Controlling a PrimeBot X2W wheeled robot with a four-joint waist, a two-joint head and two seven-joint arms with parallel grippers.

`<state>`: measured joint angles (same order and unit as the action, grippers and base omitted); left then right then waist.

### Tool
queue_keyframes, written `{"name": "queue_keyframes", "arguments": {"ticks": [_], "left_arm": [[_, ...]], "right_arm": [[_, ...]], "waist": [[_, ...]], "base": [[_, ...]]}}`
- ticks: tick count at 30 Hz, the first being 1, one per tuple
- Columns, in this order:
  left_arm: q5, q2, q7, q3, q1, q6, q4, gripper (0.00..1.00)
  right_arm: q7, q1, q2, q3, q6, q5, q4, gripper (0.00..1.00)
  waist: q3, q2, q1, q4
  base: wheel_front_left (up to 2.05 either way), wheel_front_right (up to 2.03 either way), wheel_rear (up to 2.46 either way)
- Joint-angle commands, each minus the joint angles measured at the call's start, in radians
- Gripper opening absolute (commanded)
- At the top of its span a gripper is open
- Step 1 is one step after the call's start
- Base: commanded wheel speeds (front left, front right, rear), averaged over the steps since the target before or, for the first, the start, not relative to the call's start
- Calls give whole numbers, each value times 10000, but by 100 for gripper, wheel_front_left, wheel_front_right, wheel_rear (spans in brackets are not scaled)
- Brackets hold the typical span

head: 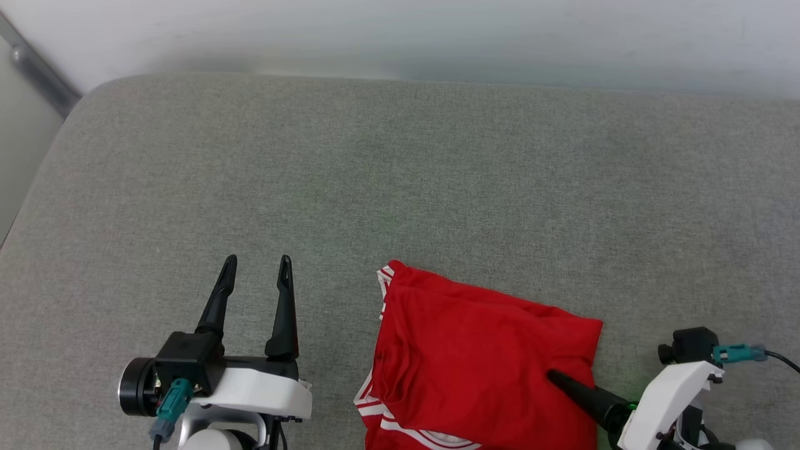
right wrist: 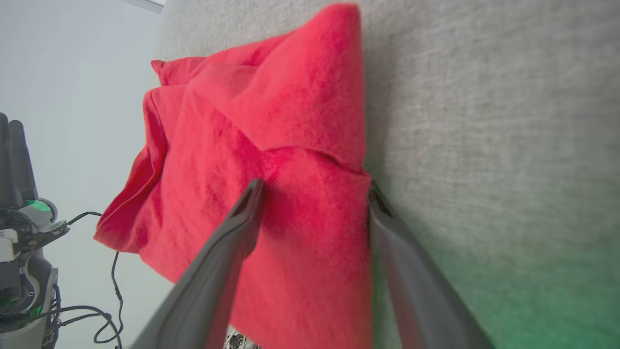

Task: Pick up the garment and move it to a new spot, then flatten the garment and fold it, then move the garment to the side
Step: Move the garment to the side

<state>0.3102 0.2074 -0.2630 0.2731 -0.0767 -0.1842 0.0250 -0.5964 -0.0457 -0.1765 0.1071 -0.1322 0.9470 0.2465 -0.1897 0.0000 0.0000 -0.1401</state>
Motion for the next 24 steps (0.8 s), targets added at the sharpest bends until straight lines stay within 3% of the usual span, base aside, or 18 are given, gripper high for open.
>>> {"name": "queue_keyframes", "arguments": {"ticks": [1,2,6,14,19,24], "left_arm": [[-79,-58,-21,-75,-92,57,-18,100],[-102,-89,-21,-102,-84,74,-28,100],[-187,-186,-21,-208,-46,160,-113,100],[-331,-120,-21,-490,258,285,-165,100],[-374,-79,-21,-568,385,299,-36,100],[-397,-21,-21,-605,541,290,143,100]], "right_arm": [[-132,105,27,250,28,13,338,40],[-120,83,13,321,28,94,366,0],[154,-186,-202,530,25,138,252,0],[1400,-774,-910,697,22,-1228,316,0],[1705,-1090,-1345,699,20,-2329,460,0],[1533,-1414,-1775,633,19,-3247,348,0]], "waist": [[-37,0,0,-4],[-42,0,0,1],[70,0,0,75],[685,0,0,573],[882,0,0,1166],[947,0,0,2342]], "base": [[0,0,0],[0,0,0],[0,0,0],[0,0,0],[0,0,0],[0,0,0]]}}
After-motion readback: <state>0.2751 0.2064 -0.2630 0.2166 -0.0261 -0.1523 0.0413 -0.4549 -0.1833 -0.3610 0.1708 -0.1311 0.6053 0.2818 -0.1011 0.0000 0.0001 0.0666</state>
